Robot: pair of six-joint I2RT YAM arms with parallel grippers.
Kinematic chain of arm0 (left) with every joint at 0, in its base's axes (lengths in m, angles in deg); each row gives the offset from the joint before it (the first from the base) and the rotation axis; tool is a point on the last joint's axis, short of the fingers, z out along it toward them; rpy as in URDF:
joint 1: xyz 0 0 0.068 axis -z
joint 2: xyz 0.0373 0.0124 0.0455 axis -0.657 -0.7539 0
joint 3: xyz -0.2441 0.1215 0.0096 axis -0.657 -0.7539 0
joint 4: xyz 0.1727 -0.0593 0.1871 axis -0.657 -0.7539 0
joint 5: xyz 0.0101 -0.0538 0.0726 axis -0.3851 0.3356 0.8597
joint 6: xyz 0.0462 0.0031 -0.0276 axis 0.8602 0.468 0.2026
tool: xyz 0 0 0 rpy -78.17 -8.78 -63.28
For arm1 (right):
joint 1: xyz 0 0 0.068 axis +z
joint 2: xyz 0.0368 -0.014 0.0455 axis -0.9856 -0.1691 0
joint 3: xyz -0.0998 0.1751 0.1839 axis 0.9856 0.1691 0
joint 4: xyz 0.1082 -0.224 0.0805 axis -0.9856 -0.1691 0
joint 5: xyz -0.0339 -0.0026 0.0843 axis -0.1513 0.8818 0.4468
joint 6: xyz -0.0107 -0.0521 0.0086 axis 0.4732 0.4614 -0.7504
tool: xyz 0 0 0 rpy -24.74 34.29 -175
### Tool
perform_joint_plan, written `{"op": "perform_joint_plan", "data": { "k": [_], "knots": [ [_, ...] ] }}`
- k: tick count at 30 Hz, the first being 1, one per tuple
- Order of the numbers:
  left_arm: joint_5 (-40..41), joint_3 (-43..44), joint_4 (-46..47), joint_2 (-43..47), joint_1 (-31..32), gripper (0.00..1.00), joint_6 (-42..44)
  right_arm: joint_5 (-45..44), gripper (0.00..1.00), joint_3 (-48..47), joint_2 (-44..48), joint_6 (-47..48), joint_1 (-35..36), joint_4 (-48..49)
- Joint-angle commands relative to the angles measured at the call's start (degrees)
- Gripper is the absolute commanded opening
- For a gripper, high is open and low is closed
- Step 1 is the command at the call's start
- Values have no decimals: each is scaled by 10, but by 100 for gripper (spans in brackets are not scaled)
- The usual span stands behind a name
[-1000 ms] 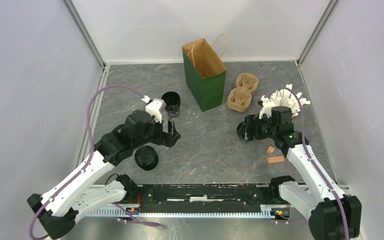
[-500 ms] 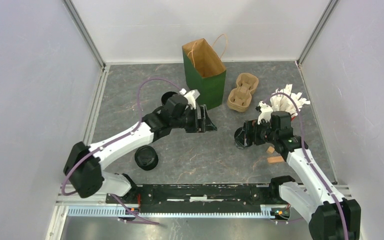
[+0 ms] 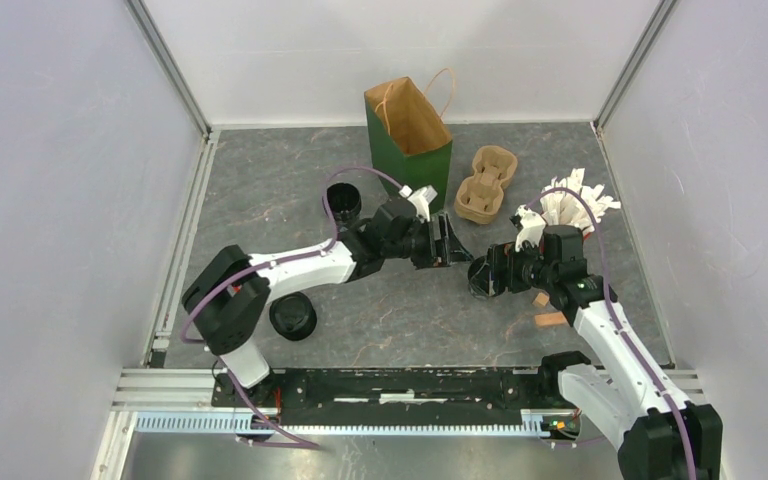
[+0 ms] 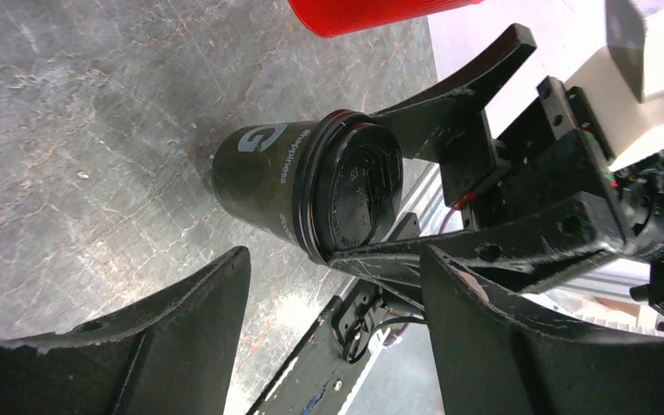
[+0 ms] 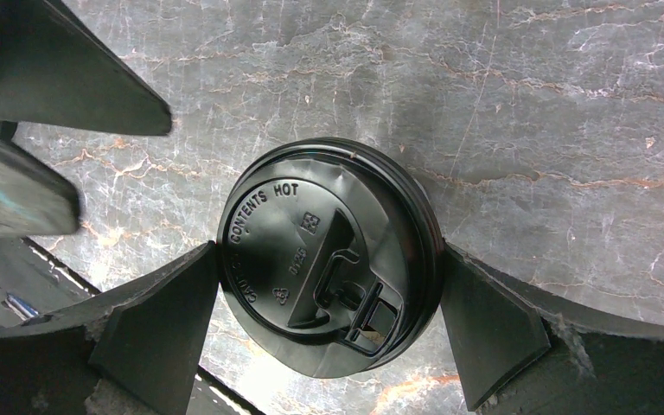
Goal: Pack the takeout coffee
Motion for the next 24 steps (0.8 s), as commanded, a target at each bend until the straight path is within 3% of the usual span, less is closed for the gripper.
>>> {"op": "perform_joint_plan", "data": {
  "k": [1, 24],
  "knots": [
    [-22, 24, 81, -33, 11, 78, -27, 7, 98, 0, 8, 9, -1, 7],
    [-49, 57, 109, -143, 19, 70, -30, -6, 98, -11, -16, 20, -1, 7]
  ]
}}
